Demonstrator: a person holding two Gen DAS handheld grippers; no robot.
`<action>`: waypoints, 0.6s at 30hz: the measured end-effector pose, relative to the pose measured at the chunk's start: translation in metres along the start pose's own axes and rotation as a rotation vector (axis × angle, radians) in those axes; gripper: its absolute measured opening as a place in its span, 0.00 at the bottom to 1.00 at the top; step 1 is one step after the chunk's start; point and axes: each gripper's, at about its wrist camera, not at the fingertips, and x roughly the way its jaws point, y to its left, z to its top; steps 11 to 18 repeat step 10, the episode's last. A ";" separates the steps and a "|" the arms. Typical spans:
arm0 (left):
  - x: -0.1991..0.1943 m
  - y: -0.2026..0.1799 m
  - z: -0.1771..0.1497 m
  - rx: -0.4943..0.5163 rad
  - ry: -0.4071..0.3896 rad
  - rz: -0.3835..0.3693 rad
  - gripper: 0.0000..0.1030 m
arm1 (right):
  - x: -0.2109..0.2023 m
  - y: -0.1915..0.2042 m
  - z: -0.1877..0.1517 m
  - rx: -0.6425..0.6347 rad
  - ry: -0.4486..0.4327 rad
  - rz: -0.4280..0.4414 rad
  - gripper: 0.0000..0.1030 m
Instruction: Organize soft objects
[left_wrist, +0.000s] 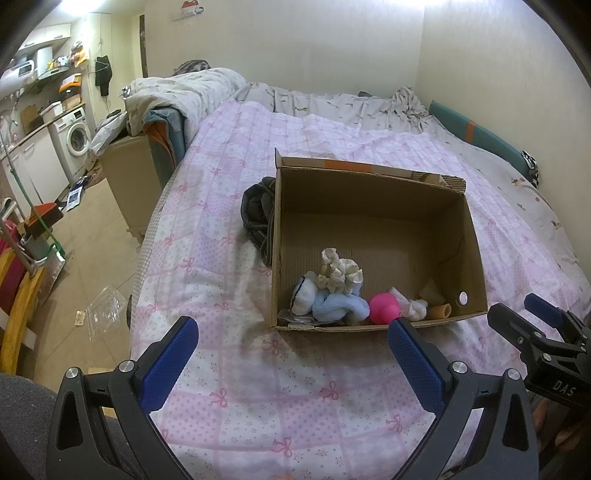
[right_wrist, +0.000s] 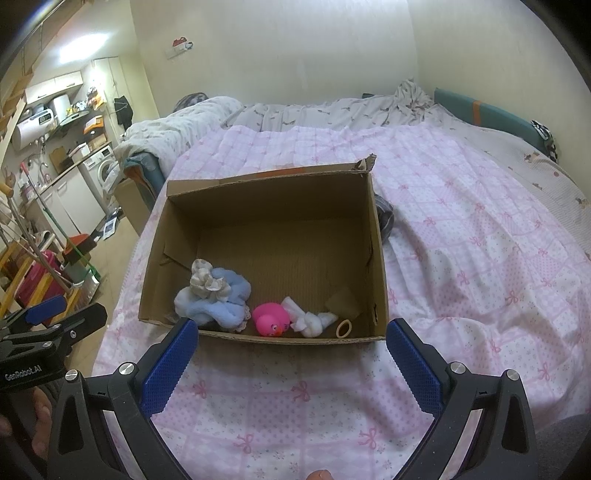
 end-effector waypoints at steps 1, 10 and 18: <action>0.000 0.000 0.000 0.000 0.000 -0.002 0.99 | 0.000 0.000 -0.001 0.000 0.000 0.000 1.00; 0.002 0.002 -0.003 -0.004 0.004 -0.006 0.99 | -0.001 0.000 0.000 0.000 -0.002 0.000 1.00; 0.002 0.002 -0.003 -0.004 0.004 -0.006 0.99 | -0.001 0.000 0.000 0.000 -0.002 0.000 1.00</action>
